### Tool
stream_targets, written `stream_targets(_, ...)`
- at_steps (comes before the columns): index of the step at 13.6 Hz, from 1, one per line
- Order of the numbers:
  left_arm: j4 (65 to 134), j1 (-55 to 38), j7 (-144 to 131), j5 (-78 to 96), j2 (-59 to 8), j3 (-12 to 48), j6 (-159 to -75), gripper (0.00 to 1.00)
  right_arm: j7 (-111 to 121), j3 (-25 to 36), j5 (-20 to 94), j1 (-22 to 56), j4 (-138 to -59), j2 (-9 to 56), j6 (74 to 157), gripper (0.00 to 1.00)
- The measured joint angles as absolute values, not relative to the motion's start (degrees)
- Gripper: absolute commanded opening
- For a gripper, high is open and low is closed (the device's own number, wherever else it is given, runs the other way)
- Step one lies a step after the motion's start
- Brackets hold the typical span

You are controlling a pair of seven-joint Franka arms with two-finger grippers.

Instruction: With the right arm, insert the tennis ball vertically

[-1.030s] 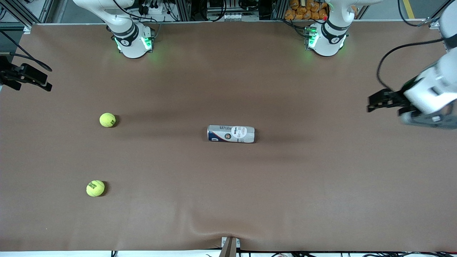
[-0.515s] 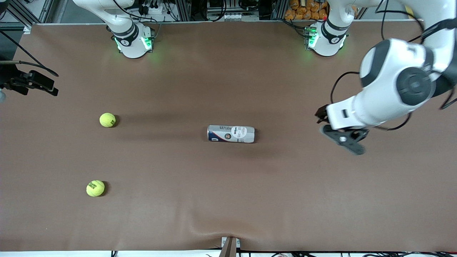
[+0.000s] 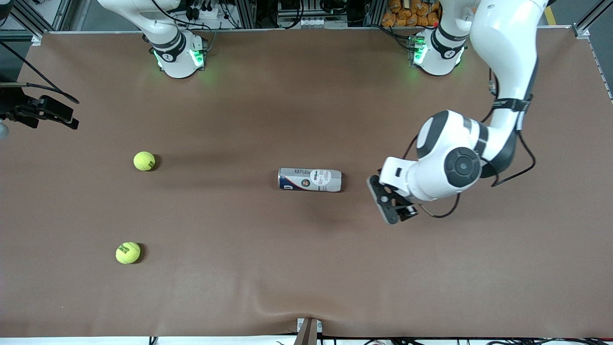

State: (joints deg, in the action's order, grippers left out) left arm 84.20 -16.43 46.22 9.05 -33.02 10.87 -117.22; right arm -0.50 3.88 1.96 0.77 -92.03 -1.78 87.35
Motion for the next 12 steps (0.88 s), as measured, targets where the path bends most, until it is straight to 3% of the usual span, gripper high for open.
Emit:
stream_targets(4, 84.15, -22.77, 48.61, 10.25, -37.82, 12.27, -127.77, 1.00, -0.51, 3.90, 1.96, 0.76, -92.05, -1.76, 87.39, 1.00)
stream_targets(12, 85.90, -29.29, 50.75, -0.45, -39.64, 12.35, -130.50, 1.00, -0.51, 3.93, 2.63, 0.76, -92.07, 0.64, 92.36, 1.00)
